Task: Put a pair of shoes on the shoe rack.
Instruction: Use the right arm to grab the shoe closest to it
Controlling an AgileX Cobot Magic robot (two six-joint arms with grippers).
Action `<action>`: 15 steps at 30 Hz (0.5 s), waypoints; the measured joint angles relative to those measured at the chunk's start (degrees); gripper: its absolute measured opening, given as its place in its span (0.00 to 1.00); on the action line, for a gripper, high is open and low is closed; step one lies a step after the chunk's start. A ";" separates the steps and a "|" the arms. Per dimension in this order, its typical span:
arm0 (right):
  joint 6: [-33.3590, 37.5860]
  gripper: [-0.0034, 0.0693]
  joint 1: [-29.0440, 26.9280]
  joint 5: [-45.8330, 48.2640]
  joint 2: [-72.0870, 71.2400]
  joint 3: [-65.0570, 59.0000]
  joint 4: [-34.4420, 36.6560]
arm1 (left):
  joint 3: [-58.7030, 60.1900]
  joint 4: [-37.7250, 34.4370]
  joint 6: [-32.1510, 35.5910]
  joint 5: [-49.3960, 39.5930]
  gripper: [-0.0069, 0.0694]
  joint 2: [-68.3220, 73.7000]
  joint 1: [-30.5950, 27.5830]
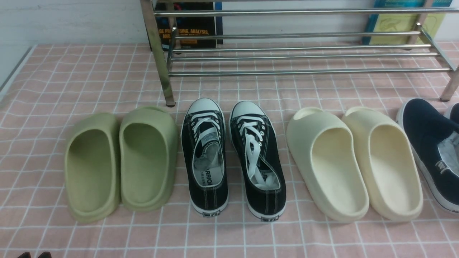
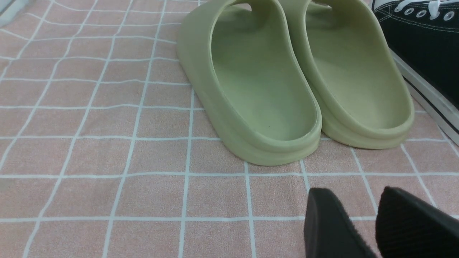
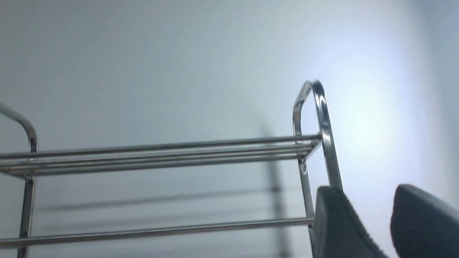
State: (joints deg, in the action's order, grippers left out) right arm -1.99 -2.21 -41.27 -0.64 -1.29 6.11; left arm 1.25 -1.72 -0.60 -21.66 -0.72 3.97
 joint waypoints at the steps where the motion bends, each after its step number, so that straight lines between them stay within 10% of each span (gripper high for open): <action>1: 0.00 0.37 0.00 0.11 0.00 0.30 0.00 | 0.00 0.00 0.00 0.00 0.40 0.00 0.00; 10: 0.35 0.03 0.00 20.34 8.78 21.52 -2.18 | 0.00 0.00 0.00 0.00 0.40 0.00 0.00; 15: 1.09 0.03 0.00 39.45 22.63 34.65 -2.38 | 0.00 0.00 0.00 0.00 0.40 0.00 0.00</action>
State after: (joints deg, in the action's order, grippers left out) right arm -0.90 -2.21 -1.83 22.00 33.36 3.72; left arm 1.25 -1.72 -0.60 -21.66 -0.72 3.97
